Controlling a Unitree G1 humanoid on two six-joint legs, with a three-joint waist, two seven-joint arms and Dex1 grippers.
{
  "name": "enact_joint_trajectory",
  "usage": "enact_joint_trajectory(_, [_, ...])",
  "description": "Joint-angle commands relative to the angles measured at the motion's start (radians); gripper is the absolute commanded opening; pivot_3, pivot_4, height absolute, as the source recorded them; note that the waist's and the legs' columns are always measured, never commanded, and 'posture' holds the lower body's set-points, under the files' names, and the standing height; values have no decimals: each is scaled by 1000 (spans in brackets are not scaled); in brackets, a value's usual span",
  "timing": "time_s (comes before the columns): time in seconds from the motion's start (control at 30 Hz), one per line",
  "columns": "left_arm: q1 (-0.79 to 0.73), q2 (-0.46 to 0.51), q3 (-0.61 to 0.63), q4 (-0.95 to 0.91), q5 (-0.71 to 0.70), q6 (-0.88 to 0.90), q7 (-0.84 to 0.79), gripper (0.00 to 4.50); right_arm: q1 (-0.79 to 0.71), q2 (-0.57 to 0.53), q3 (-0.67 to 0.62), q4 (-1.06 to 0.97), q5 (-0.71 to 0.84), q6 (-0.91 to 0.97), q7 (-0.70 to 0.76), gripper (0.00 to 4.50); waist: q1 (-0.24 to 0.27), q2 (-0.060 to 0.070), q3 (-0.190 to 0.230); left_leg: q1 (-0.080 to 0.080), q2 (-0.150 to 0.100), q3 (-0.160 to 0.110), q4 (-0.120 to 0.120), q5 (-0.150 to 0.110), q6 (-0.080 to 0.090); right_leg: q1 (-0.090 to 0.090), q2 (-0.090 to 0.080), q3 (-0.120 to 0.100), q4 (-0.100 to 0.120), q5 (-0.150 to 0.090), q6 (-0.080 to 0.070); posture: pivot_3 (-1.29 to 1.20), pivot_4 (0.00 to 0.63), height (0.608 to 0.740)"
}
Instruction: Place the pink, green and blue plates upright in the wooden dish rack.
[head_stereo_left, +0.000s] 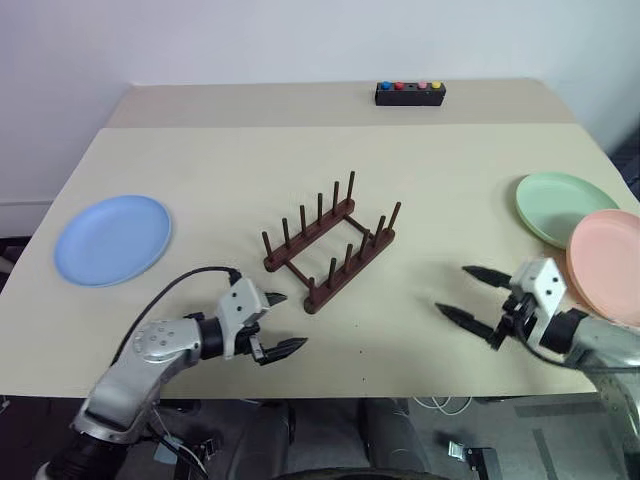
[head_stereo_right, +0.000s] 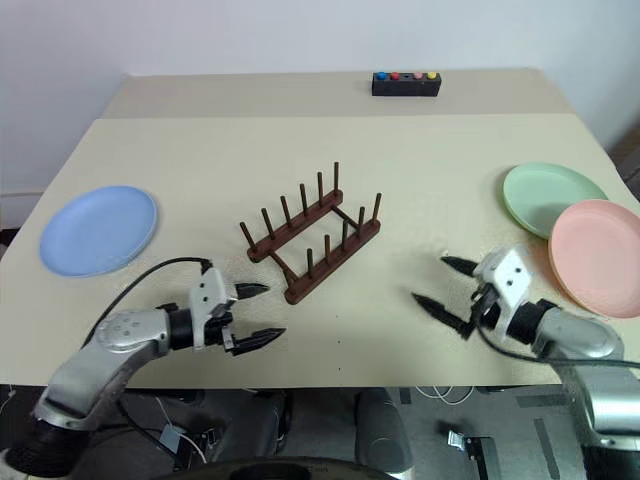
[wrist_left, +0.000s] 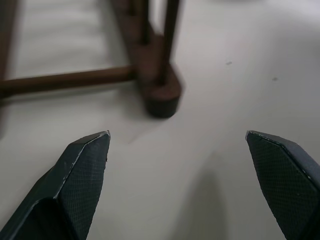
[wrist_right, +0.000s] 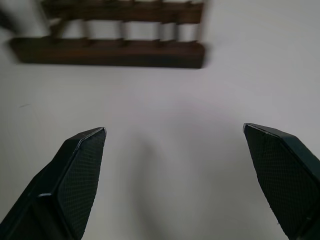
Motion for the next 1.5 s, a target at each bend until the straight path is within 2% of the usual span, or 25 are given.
enact_joint_trajectory(0.03, [-17, -41, -56, 47, 70, -31, 52, 4500, 16, 23, 18, -95, 17, 17, -36, 4476, 2, 0, 0, 0, 0, 0, 0, 0, 0, 1, 0, 0, 0, 0, 0, 0, 150, 740])
enact_joint_trajectory(0.17, [-19, -89, -59, 102, 103, -67, 100, 4500, 26, 48, 58, -122, 5, 25, -63, 4476, 7, -1, -1, 3, 0, 0, 1, 0, 0, 4, 0, 0, -1, -2, -3, 0, 150, 740])
enact_joint_trajectory(0.2, [-19, -99, -58, 111, 107, -78, 107, 4235, 28, 52, 67, -125, 3, 25, -68, 4494, 7, -1, -1, 5, 0, 0, 1, 0, 0, 6, 0, 0, -1, -2, -3, 0, 150, 740])
enact_joint_trajectory(0.3, [-19, -116, -57, 133, 123, -92, 127, 3185, 23, 60, 81, -114, 3, 18, -75, 4500, 6, 0, -1, 7, 0, 0, 1, 0, 0, 8, 0, 0, -1, -2, -3, 0, 150, 740])
enact_joint_trajectory(0.37, [-17, -118, -53, 145, 132, -104, 136, 2272, 17, 64, 90, -105, 0, 12, -80, 4500, 5, 0, -2, 7, 0, 0, 1, 0, 0, 8, 0, 0, -1, -2, -3, 0, 150, 740])
enact_joint_trajectory(0.43, [-17, -123, -51, 148, 131, -110, 139, 1131, 13, 66, 93, -98, -1, 8, -80, 4500, 4, 0, -2, 8, 0, 0, 0, 0, 0, 8, 0, 0, -1, -2, -3, 0, 150, 740])
enact_joint_trajectory(0.47, [-14, -122, -48, 148, 128, -113, 138, 730, 13, 68, 96, -100, -3, 8, -83, 4500, 5, 0, -2, 8, 0, 0, 0, 0, 0, 8, 0, 0, -1, -2, -2, 0, 150, 740])
enact_joint_trajectory(0.7, [-40, -116, -54, 139, 134, -103, 123, 688, 46, 61, 73, -107, 10, 10, -70, 4500, 6, 0, -2, 8, 0, 0, 0, 0, 0, 9, 0, 0, -1, -2, -2, 0, 150, 740])
enact_joint_trajectory(0.8, [-122, -94, -82, 172, 128, -137, 31, 688, 71, 49, 42, -100, 13, 9, -59, 4500, 10, 0, -2, 8, 0, 0, 0, 0, 0, 9, 0, 0, -1, -3, -2, 0, 150, 740])
enact_joint_trajectory(0.97, [-299, -91, -149, 315, 135, -222, -141, 688, 110, 36, 40, -105, 8, 17, -44, 4500, 6, 0, -2, 7, -1, 0, 1, 0, 0, 9, 0, 0, -2, -3, -3, 0, 150, 740])
enact_joint_trajectory(1.13, [-466, -152, -196, 529, 155, -337, -269, 688, 123, 54, 25, -106, -12, -11, -74, 4500, 5, 0, -2, 4, -1, 0, 0, 0, 1, 5, 0, 0, -1, -1, 2, 0, 150, 740])
enact_joint_trajectory(1.3, [-587, -212, -203, 787, 206, -485, -314, 688, 139, 67, 23, -122, -21, -22, -102, 4500, 4, -1, -1, 3, -1, 0, 0, 0, 1, 4, 0, 0, -2, -1, 2, 0, 150, 740])
enact_joint_trajectory(1.5, [-681, -257, -207, 1005, 250, -639, -368, 688, 156, 66, 7, -161, -12, -1, -133, 4500, 5, -1, -1, 3, -1, 0, 1, 0, 1, 5, 0, 0, -2, -1, 2, 0, 150, 740])
